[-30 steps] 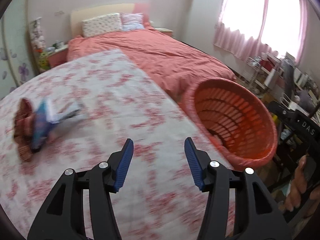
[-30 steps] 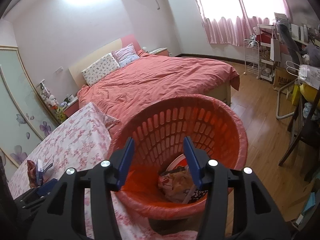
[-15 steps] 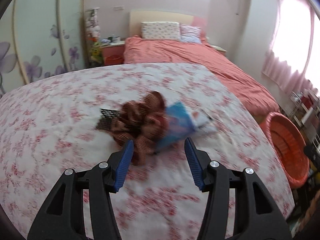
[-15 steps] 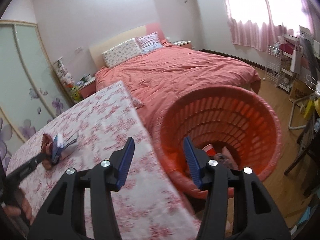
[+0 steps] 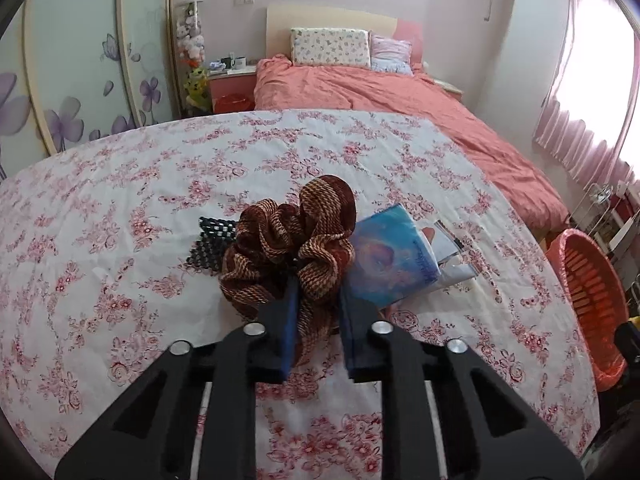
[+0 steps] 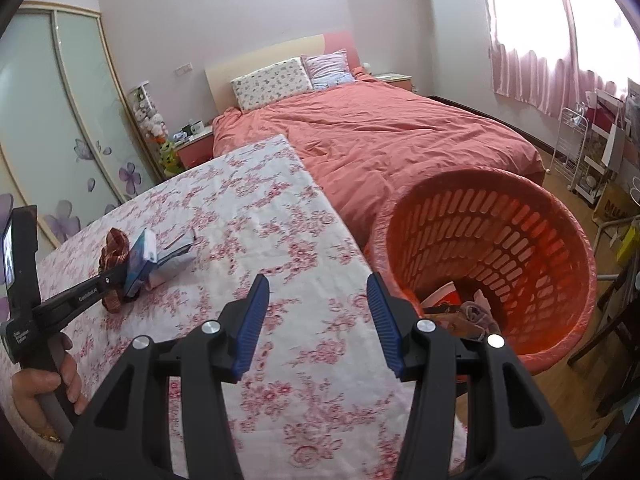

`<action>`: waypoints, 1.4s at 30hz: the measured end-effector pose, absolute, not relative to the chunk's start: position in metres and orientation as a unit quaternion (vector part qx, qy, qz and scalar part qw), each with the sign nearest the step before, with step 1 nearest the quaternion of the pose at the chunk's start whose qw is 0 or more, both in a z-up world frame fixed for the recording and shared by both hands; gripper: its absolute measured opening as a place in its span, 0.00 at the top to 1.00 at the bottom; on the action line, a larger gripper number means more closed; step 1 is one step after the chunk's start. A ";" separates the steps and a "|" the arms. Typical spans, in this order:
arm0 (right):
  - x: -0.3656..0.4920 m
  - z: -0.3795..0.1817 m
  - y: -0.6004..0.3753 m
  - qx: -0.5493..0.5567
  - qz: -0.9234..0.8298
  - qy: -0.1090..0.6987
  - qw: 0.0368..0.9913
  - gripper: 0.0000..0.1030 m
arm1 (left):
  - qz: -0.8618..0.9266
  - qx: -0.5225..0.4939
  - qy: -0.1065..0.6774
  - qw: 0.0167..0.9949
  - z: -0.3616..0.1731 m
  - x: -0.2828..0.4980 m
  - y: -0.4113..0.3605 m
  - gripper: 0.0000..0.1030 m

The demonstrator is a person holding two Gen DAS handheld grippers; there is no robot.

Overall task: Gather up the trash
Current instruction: 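Grasp the brown scrunchie with the left tool while the right tool grasps the blue tissue pack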

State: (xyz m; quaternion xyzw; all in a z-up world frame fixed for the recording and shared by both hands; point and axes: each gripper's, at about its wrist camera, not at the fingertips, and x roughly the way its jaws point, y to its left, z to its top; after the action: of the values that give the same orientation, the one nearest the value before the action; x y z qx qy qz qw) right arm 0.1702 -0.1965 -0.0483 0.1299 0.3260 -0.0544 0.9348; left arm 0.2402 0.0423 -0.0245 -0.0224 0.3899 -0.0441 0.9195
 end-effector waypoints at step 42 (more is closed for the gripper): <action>0.283 -0.071 -0.024 0.068 0.057 0.372 0.924 0.74 | 0.023 -0.102 0.356 0.929 -0.002 0.190 0.208 0.85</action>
State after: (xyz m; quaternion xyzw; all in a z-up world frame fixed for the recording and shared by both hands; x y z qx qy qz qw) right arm 0.2830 -0.0239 -0.0714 0.0680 0.3720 0.0572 0.9240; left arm 0.1899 0.2076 -0.0019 -0.1021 0.3559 0.0226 0.9287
